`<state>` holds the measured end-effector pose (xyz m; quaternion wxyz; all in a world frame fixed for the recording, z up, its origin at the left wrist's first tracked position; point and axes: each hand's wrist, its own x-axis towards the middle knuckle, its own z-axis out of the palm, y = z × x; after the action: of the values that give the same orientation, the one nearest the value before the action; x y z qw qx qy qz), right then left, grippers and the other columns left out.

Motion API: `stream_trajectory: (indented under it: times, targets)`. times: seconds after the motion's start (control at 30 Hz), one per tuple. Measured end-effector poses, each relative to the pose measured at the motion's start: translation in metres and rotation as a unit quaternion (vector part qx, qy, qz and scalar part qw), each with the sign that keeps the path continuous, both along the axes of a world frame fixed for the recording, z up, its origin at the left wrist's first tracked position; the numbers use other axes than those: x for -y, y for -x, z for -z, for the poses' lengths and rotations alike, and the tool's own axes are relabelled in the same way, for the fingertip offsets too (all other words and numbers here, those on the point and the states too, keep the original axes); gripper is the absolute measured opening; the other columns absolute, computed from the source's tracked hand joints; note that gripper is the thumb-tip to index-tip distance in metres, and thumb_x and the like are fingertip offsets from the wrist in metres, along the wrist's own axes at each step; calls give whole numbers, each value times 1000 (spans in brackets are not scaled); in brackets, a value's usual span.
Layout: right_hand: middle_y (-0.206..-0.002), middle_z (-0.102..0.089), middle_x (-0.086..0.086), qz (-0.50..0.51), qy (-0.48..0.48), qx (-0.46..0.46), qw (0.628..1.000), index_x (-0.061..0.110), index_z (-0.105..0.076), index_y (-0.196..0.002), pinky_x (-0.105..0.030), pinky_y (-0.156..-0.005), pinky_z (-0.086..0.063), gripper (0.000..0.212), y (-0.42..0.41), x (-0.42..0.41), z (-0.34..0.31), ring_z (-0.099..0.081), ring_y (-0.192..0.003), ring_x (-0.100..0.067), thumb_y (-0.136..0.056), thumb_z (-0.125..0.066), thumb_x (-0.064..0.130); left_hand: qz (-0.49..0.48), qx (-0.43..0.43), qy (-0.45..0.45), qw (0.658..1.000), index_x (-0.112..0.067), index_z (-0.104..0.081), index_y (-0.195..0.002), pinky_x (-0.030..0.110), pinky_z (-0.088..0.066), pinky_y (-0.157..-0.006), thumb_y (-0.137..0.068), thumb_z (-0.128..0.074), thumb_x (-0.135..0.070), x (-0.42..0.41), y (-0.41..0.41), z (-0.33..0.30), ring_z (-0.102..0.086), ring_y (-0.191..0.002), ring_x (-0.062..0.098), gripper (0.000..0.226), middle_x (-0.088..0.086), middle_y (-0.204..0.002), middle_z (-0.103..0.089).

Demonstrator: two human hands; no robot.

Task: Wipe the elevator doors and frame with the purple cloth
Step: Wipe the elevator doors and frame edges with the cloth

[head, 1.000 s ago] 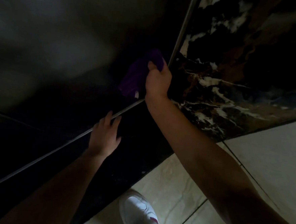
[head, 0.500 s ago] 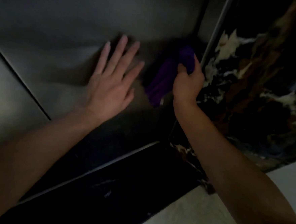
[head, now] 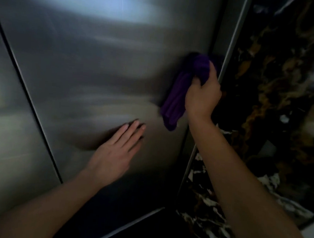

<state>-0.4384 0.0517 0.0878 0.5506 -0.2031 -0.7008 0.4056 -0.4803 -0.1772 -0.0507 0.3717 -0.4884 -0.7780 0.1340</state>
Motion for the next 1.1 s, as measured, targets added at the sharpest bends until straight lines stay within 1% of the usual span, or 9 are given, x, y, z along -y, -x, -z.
stream_trajectory:
  times: [0.07,0.17,0.3,0.4,0.5,0.67,0.83,0.93,1.1]
  targets:
    - [-135,-62,-2,15,-35,12,999,21,-43,-151,-19,-104,-38,59,-2,2,11,-59,-121,-18,-93,-55,10,11,0,-10,1000,-9,-57,-141,54,-14,-127,-77,-64,-30,2,-6,-20,-12,-156,42,67,24,-166,-20]
    - [-142,-57,-9,56,-51,32,997,15,-41,-151,-27,-105,-38,66,-6,12,39,-56,-124,-26,-88,-58,5,25,-25,-70,997,-10,-58,-140,58,-15,-126,-80,-56,-34,-4,-9,-80,-12,-156,43,65,25,-165,-21]
    - [-137,-59,-14,67,-66,96,991,11,-41,-150,-37,-98,-45,73,-11,21,95,-59,-118,-34,-81,-64,3,-1,-107,-118,987,-7,-51,-144,60,-11,-125,-83,-48,-41,-16,-1,-182,-12,-155,43,70,24,-165,-24]
    - [-131,-60,-11,84,-100,139,982,14,-42,-150,-40,-93,-49,69,-14,11,93,-59,-114,-34,-84,-62,7,-16,-128,-127,983,-6,-47,-147,58,-11,-126,-88,-45,-36,-8,13,-220,-13,-155,44,66,23,-165,-24]
    - [-128,-64,-9,107,-141,102,979,14,-47,-147,-36,-88,-50,63,-10,3,37,-63,-107,-30,-87,-61,5,-10,-142,-108,984,-5,-48,-147,59,-16,-125,-93,-47,-37,-2,20,-223,-17,-154,46,62,26,-164,-26]
    - [-129,-63,-11,139,-165,11,976,17,-49,-146,-39,-86,-49,61,6,-2,-138,-63,-108,-34,-86,-56,7,12,-111,-99,989,-7,-53,-145,58,-18,-125,-86,-60,-31,-2,18,-228,-19,-154,44,65,25,-163,-27]
    - [-133,-61,-8,182,-191,53,963,20,-45,-148,-40,-85,-49,61,20,-3,-303,-63,-108,-33,-88,-50,10,24,-90,20,995,-11,-54,-145,51,-14,-126,-77,-70,-33,18,20,-267,-18,-155,40,73,22,-165,-23]
    - [-133,-60,-9,186,-179,50,965,20,-42,-150,-41,-85,-49,65,18,-2,-336,-62,-109,-34,-87,-51,8,19,-86,3,996,-9,-57,-142,55,-10,-127,-78,-68,-34,14,16,-328,-15,-156,41,69,22,-164,-27]
    - [-132,-62,-11,154,-135,31,978,15,-44,-149,-43,-90,-49,73,16,8,-325,-61,-108,-36,-79,-57,3,25,-114,-60,991,-9,-56,-142,61,-12,-125,-83,-62,-37,-18,9,-466,-14,-155,42,65,24,-163,-29]
